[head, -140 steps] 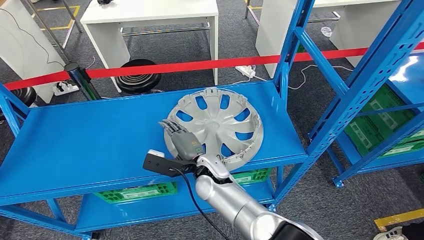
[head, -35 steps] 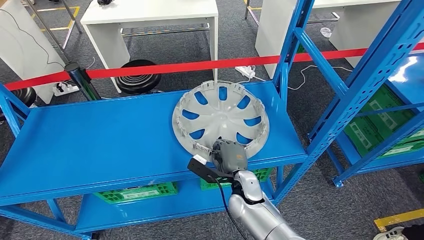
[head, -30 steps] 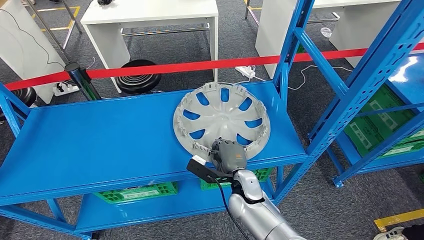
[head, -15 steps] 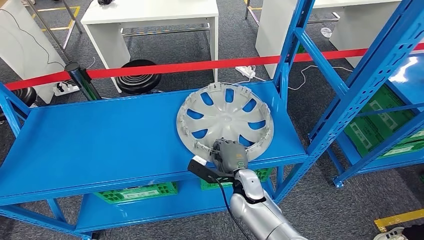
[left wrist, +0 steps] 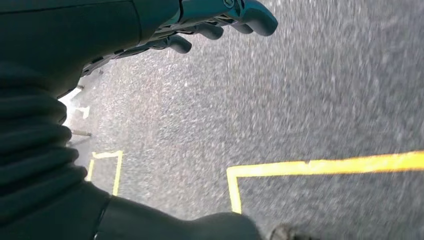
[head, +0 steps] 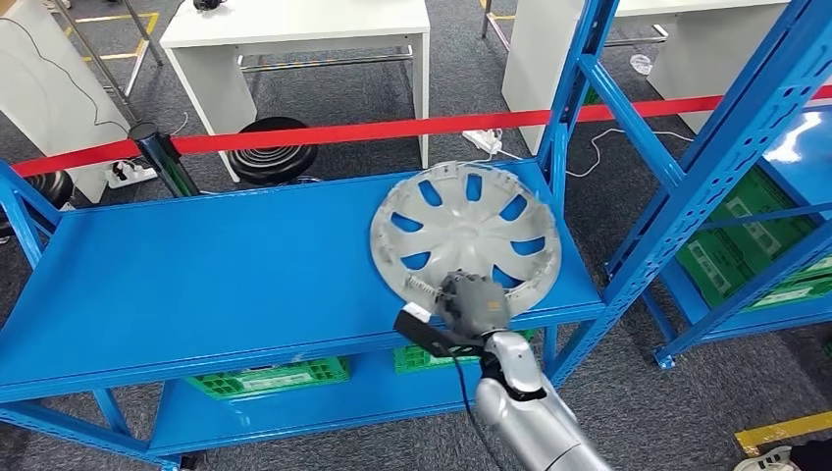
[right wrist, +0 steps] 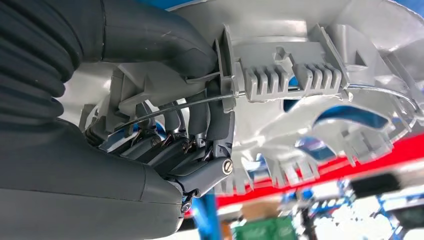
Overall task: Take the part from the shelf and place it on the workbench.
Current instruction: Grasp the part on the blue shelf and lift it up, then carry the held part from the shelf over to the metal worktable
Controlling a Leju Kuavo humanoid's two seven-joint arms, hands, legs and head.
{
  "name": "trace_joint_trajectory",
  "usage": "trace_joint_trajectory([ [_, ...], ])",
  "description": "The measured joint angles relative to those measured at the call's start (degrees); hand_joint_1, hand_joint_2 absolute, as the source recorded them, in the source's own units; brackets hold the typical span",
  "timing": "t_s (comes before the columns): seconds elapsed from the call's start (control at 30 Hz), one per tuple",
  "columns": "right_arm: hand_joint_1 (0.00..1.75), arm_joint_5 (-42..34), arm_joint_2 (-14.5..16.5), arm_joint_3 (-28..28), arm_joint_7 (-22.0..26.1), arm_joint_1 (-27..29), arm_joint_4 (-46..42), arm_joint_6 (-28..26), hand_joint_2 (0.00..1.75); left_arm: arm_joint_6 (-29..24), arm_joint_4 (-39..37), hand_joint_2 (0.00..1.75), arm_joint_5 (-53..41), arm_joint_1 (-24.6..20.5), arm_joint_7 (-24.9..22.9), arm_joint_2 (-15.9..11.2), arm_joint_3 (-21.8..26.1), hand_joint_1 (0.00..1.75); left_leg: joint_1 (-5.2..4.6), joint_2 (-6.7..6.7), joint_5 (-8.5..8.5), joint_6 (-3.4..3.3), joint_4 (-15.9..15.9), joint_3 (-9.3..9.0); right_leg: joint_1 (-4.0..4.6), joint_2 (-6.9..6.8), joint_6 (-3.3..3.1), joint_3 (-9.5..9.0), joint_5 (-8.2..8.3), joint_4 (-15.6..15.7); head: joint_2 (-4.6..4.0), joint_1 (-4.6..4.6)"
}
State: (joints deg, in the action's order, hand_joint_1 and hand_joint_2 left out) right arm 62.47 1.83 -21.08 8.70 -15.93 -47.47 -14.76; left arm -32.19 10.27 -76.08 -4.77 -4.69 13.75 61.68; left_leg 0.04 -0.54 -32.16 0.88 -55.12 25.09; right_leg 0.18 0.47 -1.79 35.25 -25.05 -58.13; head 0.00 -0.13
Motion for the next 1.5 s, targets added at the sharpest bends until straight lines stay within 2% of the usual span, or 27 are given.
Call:
trace_joint_trajectory([
  [0.2, 1.75, 5.09, -3.02, 4.61, 1.06, -0.71, -1.66, -2.4, 1.75, 0.6, -0.14, 1.75, -0.56, 0.06, 0.02, 0.45, -0.04, 0.0, -0.05, 0.09, -0.02, -0.03, -0.01, 0.02, -0.08, 0.15, 0.04, 0.06, 0.03, 0.0, 0.0, 0.01],
  [0.37, 1.75, 11.16, -4.16, 5.09, 2.91, -2.19, -4.22, -4.82, 1.75, 0.79, -0.21, 1.75, 0.23, 0.01, 0.15, 0.46, -0.04, 0.0, -0.04, 0.14, -0.04, -0.06, 0.0, 0.03, -0.05, 0.19, 0.05, 0.1, 0.02, 0.0, 0.0, 0.0],
  [0.53, 1.75, 13.84, -4.53, 5.02, 5.32, -5.4, -4.63, -7.45, 1.75, 1.02, -0.35, 1.75, 0.61, 0.01, 0.4, 0.47, -0.04, 0.0, -0.03, 0.13, -0.01, -0.03, 0.0, 0.04, -0.05, 0.17, 0.05, 0.1, 0.03, -0.01, 0.0, 0.01],
  [0.73, 1.75, 13.2, -4.61, 4.46, 9.2, -8.19, -2.95, -11.47, 1.75, 1.77, -0.45, 1.75, 0.58, -0.02, 0.47, 0.77, -0.04, 0.0, -0.03, 0.04, 0.0, -0.03, 0.0, 0.08, -0.05, 0.06, 0.05, 0.09, 0.04, -0.01, 0.0, 0.0],
  [1.0, 1.75, 12.86, -4.63, 4.08, 10.08, -9.61, -1.79, -12.02, 1.75, 1.88, -0.54, 1.75, 0.57, -0.05, 0.4, 0.92, -0.04, 0.0, -0.04, -0.02, -0.01, -0.04, 0.0, 0.12, -0.07, 0.02, 0.09, 0.1, 0.0, -0.01, 0.0, 0.01],
  [1.17, 1.75, 9.95, -4.32, 3.6, 14.42, -10.52, -1.42, -12.34, 1.75, 2.27, -0.62, 1.75, 0.55, -0.06, -0.97, 1.13, -0.04, 0.0, -0.04, 0.0, -0.01, -0.05, 0.0, 0.13, -0.09, 0.05, 0.09, 0.1, 0.0, -0.01, 0.0, 0.02],
  [1.3, 1.75, 8.83, -2.83, 1.78, 17.03, -13.1, -0.49, -12.33, 1.75, 2.31, -0.72, 1.75, 0.5, -0.15, -2.09, 1.19, -0.05, 0.0, -0.03, 0.02, 0.0, -0.04, 0.0, 0.11, -0.08, 0.08, 0.09, 0.11, 0.0, -0.01, 0.0, -0.01],
  [1.5, 1.75, 4.58, -0.12, -2.06, 21.39, -18.5, 1.01, -10.64, 1.75, -3.24, -0.78, 1.75, -0.84, -0.16, -6.92, 1.18, -0.93, 0.0, 0.03, 0.0, 0.05, 0.04, 0.0, 0.1, -0.01, 0.06, 0.08, 0.11, 0.01, -0.04, 0.0, -0.01],
])
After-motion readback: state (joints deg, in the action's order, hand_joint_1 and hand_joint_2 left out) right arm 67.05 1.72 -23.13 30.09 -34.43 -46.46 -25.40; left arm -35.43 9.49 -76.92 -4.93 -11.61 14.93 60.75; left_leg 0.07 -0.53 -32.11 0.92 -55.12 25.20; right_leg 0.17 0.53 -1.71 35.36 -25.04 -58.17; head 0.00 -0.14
